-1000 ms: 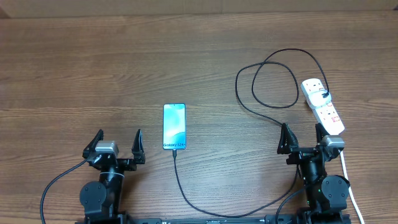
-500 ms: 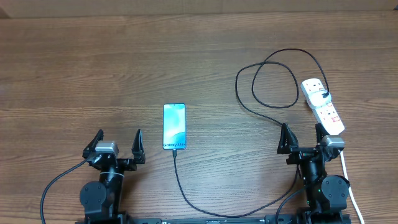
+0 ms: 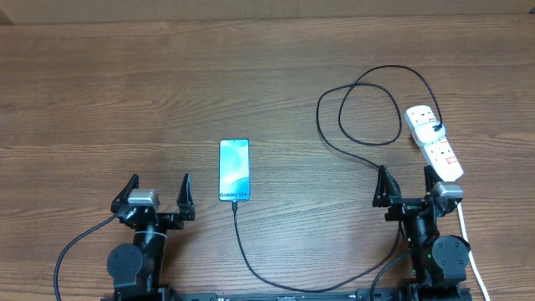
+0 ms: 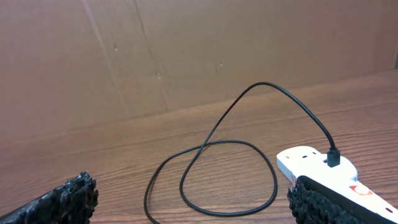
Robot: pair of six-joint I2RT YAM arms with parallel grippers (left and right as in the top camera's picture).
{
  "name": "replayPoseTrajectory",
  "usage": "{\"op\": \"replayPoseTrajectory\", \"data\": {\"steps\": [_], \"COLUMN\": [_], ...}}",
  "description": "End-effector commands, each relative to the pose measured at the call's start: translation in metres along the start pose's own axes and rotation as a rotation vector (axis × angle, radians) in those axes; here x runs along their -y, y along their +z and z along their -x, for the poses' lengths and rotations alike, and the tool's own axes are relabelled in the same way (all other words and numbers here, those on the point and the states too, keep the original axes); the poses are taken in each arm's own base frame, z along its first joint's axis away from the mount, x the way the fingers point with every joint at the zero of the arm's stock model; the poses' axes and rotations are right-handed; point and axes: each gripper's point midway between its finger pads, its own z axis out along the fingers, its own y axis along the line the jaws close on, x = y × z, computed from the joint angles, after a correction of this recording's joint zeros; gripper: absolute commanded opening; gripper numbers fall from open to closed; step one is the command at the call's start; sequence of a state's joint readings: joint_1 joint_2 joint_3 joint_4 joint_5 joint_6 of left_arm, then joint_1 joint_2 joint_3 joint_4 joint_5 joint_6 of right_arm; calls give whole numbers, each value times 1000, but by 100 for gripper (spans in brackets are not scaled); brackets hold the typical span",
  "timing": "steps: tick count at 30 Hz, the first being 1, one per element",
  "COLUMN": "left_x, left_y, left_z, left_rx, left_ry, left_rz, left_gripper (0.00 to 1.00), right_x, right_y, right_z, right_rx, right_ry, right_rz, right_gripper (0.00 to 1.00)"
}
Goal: Plug charger to phone and switch on socket
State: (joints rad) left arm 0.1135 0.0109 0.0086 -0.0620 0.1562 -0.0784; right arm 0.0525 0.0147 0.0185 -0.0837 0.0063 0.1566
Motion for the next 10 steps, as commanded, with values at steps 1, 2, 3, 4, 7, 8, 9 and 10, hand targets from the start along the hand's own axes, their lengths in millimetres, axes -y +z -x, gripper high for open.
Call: {"op": "replayPoseTrajectory", "data": {"steps": [1, 2, 3, 4, 7, 8, 9, 10], "left_x": [-3, -3, -3, -3, -3, -3, -3, -3], "left_y": [0, 0, 0, 0, 0, 0, 0, 0], "left_z": [-1, -1, -1, -1, -1, -1, -1, -1], "left_rx": [2, 2, 2, 2, 2, 2, 2, 2], "left_ry": [-14, -14, -14, -14, -14, -14, -14, -14], "left_rz": [15, 15, 15, 15, 15, 15, 15, 15], "left_gripper": [100, 100, 100, 100, 100, 100, 100, 99], "right_x": [1, 1, 1, 1, 1, 1, 1, 1], "right_y": [0, 0, 0, 0, 0, 0, 0, 0], "right_z": [-2, -2, -2, -2, -2, -2, -2, -2], "right_rx": [3, 3, 3, 3, 3, 3, 3, 3], "right_ry": [-5, -5, -5, -5, -5, -5, -5, -5], "right_rz": [-1, -1, -1, -1, -1, -1, -1, -1], "right_gripper": [100, 100, 100, 100, 100, 100, 100, 100]}}
